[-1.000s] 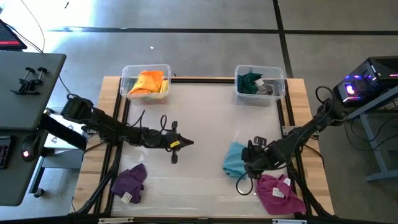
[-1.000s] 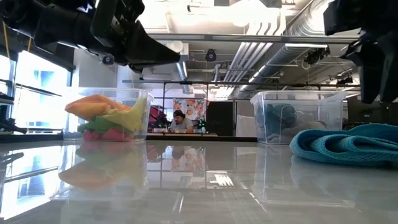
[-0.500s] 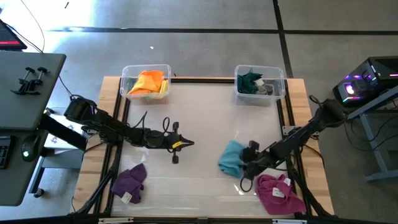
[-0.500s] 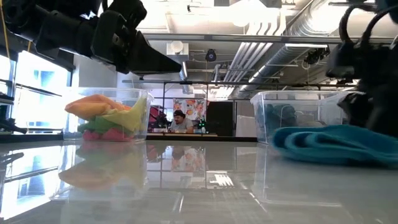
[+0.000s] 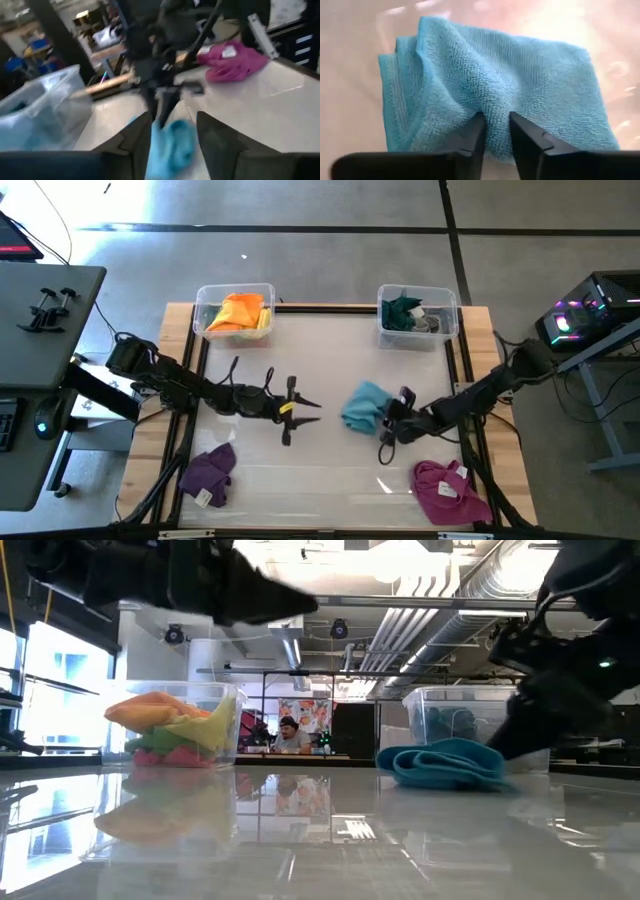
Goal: Sort towels by color in basket
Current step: Put the blue microfiber cloth into the left transparent bin
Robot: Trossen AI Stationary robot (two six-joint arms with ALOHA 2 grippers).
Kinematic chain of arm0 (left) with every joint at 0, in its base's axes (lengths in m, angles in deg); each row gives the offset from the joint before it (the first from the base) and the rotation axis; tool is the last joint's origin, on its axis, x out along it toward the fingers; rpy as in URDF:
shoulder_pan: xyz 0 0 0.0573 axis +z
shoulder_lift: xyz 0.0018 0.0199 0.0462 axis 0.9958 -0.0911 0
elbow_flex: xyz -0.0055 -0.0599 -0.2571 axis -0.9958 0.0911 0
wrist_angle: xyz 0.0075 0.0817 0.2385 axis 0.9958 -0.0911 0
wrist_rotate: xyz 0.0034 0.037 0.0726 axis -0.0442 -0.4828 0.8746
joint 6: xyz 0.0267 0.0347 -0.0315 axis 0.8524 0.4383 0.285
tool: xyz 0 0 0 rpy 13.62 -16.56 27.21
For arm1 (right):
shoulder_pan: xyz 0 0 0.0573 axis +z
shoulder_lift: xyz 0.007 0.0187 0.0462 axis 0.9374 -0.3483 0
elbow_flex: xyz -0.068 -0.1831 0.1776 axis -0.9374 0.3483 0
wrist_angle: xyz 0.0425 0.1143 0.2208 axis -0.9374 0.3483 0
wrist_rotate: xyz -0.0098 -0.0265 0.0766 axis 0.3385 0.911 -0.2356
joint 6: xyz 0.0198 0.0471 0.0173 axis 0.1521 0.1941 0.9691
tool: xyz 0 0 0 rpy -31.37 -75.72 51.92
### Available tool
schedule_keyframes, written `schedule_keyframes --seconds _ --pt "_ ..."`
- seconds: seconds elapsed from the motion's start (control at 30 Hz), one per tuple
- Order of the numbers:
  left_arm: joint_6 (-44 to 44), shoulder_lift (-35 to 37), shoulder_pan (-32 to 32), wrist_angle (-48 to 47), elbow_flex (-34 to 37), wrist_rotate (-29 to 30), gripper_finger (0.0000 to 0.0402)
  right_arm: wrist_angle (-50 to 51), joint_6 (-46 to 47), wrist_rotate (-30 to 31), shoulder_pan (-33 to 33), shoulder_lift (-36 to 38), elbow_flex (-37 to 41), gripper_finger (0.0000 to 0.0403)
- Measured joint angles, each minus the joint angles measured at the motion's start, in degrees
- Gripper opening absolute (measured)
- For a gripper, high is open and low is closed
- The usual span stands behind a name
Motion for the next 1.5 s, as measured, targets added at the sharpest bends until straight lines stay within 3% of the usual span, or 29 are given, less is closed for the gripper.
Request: schedule_keyframes --seconds 0.23,0.47,0.6,0.97,1.23,1.5 --pt "2.4 -1.3 0.6 -0.5 -3.5 -1.3 0.0191 -8.8 -5.0 2.0 -3.7 0.0 0.0 0.0010" --pt "4.9 -7.4 3.2 -0.4 -7.9 -2.4 0.0200 -28.2 -20.4 1.0 -4.1 -0.3 -0.1 0.0016" --pt "1.5 -11.9 4.5 -0.5 -11.6 -4.1 0.0200 -35.4 -26.4 -2.0 -4.2 -0.4 -0.1 0.0010" --pt "-0.6 -21.4 6.2 -0.4 -18.1 -6.2 0.0200 -39.2 -28.5 -10.2 -4.2 -0.4 -0.1 0.0011" --pt "-2.6 -23.6 6.7 -1.3 -18.8 -7.1 0.0197 -40.5 -29.1 -10.1 -4.1 -0.4 -0.2 0.0011" --pt "-2.5 -23.8 6.7 -5.2 -18.8 -7.3 0.0137 -40.6 -28.8 -10.2 -4.1 -0.4 -0.2 0.0012"
